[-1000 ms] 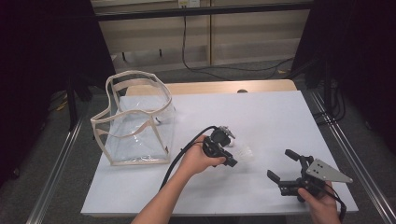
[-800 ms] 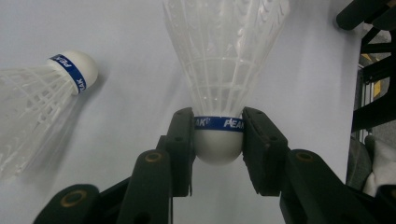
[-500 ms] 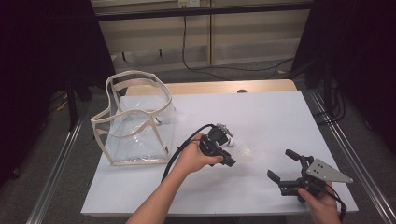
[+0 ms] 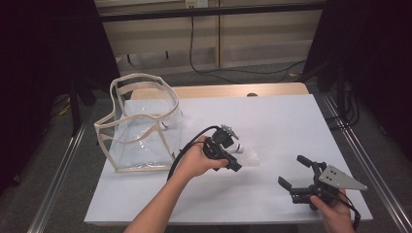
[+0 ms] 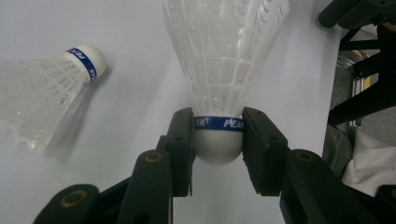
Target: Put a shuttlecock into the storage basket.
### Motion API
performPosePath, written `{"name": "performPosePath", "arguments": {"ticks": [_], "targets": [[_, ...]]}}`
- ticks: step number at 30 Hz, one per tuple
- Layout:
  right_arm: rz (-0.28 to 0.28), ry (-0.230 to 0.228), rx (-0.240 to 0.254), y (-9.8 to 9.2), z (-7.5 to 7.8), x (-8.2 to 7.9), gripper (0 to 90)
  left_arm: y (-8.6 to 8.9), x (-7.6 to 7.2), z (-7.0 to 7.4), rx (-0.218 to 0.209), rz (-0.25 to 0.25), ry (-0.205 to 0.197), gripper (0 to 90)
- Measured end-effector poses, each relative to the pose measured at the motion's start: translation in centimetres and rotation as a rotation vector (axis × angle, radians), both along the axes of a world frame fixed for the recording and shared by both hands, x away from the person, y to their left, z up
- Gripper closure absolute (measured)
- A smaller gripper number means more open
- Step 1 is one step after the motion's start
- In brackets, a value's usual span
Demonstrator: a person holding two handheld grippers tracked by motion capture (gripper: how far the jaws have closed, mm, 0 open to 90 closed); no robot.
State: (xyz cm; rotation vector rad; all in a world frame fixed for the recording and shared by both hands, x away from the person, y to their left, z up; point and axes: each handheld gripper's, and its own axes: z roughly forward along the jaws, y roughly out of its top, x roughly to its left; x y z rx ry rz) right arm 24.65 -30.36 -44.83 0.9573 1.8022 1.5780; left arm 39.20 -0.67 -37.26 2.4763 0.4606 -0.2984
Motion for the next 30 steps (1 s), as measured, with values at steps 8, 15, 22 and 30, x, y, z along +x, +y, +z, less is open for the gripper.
{"name": "performPosePath", "arguments": {"ticks": [8,15,22,30], "targets": [[0.0,0.0,0.002,0.0,0.0,0.0,0.7,0.5,0.0,0.7,0.017,-0.001,-0.001,65.4],[0.001,-0.002,0.001,0.0,0.0,0.0,0.7,0.9,0.1,1.3,0.019,-0.001,0.001,65.4],[0.004,-0.002,-0.001,0.0,0.0,0.0,0.7,1.4,0.4,2.2,0.015,0.006,0.006,65.4],[0.003,-0.002,-0.003,0.0,0.0,0.0,0.7,1.7,0.6,2.8,0.022,0.013,0.01,65.4]]}}
